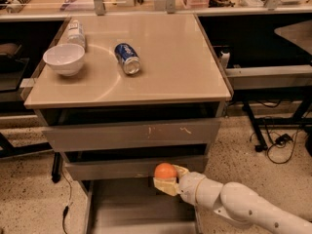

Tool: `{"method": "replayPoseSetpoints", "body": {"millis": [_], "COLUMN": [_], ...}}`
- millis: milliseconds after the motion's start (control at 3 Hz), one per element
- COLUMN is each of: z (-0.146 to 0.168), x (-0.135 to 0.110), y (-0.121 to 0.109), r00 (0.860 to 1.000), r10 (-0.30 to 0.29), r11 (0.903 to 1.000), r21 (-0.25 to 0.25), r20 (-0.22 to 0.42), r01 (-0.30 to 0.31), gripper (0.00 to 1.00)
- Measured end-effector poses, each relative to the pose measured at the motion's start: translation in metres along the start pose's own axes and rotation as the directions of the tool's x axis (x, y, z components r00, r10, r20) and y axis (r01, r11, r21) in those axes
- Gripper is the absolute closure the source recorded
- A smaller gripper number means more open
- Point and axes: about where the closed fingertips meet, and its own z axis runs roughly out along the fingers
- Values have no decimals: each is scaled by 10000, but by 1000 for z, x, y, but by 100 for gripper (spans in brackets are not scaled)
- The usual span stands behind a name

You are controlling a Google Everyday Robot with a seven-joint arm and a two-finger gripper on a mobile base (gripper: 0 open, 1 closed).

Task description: Pick orange from bottom drawer and place on counter

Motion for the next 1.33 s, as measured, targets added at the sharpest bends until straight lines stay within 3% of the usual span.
{"method": "replayPoseSetpoints", "body": {"millis": [667,1333], "z": [-38,-69], "x": [-52,-107], "y": [16,24], "r00": [9967,9808], "r10": [-745,-1889], "r11": [9959,9763], "r21": [545,1171], "r20": [327,490], "r01": [726,1822], "gripper": [100,100]}}
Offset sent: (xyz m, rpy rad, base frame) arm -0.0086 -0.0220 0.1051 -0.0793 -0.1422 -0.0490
